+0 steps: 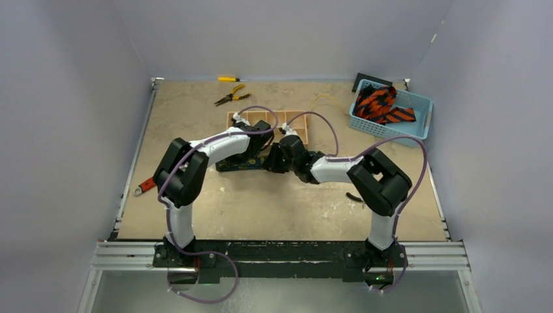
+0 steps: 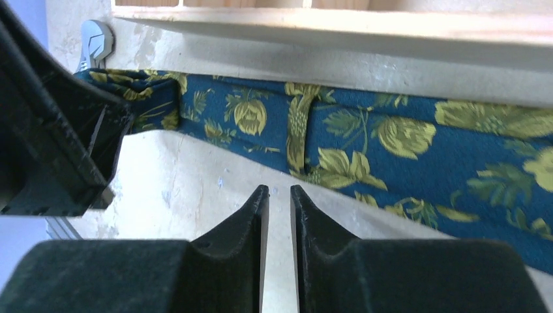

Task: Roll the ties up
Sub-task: Roll the tie at the center of the board.

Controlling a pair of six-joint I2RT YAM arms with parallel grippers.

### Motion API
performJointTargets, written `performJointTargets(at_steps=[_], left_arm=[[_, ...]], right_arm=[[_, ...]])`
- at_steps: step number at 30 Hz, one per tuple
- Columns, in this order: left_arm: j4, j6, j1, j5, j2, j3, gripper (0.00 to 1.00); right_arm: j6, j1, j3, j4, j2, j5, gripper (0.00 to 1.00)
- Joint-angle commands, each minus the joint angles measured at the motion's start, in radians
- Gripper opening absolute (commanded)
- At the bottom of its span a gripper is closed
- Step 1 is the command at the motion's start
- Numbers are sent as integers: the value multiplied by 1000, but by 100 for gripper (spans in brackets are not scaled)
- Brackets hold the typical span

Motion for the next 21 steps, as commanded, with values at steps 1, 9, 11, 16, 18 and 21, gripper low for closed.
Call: performJointTargets(at_steps=[1, 9, 11, 16, 18, 21], left_arm=[[-14, -17, -10, -18, 15, 29, 0], [-28, 6, -29, -30, 23, 52, 0], [-26, 15, -36, -16, 31, 59, 6], [9, 50, -47, 47, 44, 63, 16], [23, 60, -49, 70, 47, 65, 21], [37, 71, -52, 97, 52, 68, 28]], right_arm=[[19, -1, -56, 30, -104, 31, 24], [12, -2, -183, -28, -267, 91, 28], [4, -3, -210, -42, -305, 115, 28], [-4, -4, -258, -63, -379, 151, 29], [-7, -4, -268, -70, -397, 161, 29], [-10, -5, -278, -80, -424, 169, 29]])
